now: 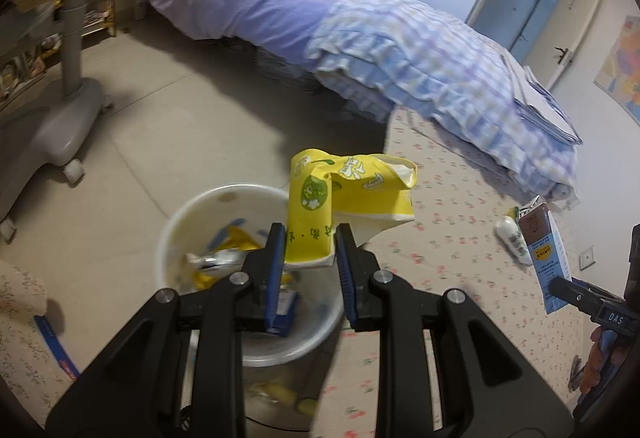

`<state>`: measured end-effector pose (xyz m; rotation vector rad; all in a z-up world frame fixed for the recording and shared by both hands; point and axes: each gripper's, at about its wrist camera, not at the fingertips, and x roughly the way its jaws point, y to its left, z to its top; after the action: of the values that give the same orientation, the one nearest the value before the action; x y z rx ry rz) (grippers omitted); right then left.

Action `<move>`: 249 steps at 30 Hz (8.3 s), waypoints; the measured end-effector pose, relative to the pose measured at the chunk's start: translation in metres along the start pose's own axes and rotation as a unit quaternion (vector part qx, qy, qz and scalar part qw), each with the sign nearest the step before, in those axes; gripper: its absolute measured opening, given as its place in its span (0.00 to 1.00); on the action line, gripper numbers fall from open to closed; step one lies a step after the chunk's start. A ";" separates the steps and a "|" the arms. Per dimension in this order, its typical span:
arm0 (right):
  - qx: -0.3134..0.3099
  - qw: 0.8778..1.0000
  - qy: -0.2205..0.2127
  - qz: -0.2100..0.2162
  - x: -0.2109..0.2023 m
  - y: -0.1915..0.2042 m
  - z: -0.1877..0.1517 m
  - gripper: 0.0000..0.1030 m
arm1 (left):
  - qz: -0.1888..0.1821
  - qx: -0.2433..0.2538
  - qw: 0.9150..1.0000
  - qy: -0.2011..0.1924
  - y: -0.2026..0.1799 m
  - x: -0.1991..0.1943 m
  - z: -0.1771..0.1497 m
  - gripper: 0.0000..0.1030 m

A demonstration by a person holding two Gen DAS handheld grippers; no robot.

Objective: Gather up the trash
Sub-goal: 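Drop the yellow package into the wastebasket with the left tool while the right tool drops the milk carton, then move both tools back over the table toward the white bottle and sponge, then grasp the green-and-yellow sponge with the left tool while the right tool grasps the white bottle, then carry the sponge to the wastebasket and drop it with the left tool while the right tool drops the bottle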

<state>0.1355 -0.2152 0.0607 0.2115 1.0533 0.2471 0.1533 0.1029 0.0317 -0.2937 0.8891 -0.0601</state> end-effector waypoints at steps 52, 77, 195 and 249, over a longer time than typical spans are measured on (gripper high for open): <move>-0.065 0.997 0.038 0.032 0.101 0.123 0.010 0.76 | 0.121 -0.015 0.991 0.053 0.067 -0.016 -0.013 0.97; 0.032 0.997 0.005 -0.077 0.021 -0.060 -0.002 0.76 | 0.064 0.047 0.993 0.082 -0.039 0.015 -0.018 0.97; 0.132 0.989 -0.037 -0.049 -0.093 -0.154 -0.037 0.40 | -0.082 0.200 0.976 0.005 -0.225 0.010 -0.053 0.17; -0.084 0.990 0.088 0.070 0.126 0.172 0.031 0.40 | 0.130 -0.055 0.986 0.086 0.087 -0.007 -0.013 0.92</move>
<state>0.2046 -0.0156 0.0210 0.1125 1.1870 0.4877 0.1326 0.1847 0.0053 -0.2766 1.0981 0.2085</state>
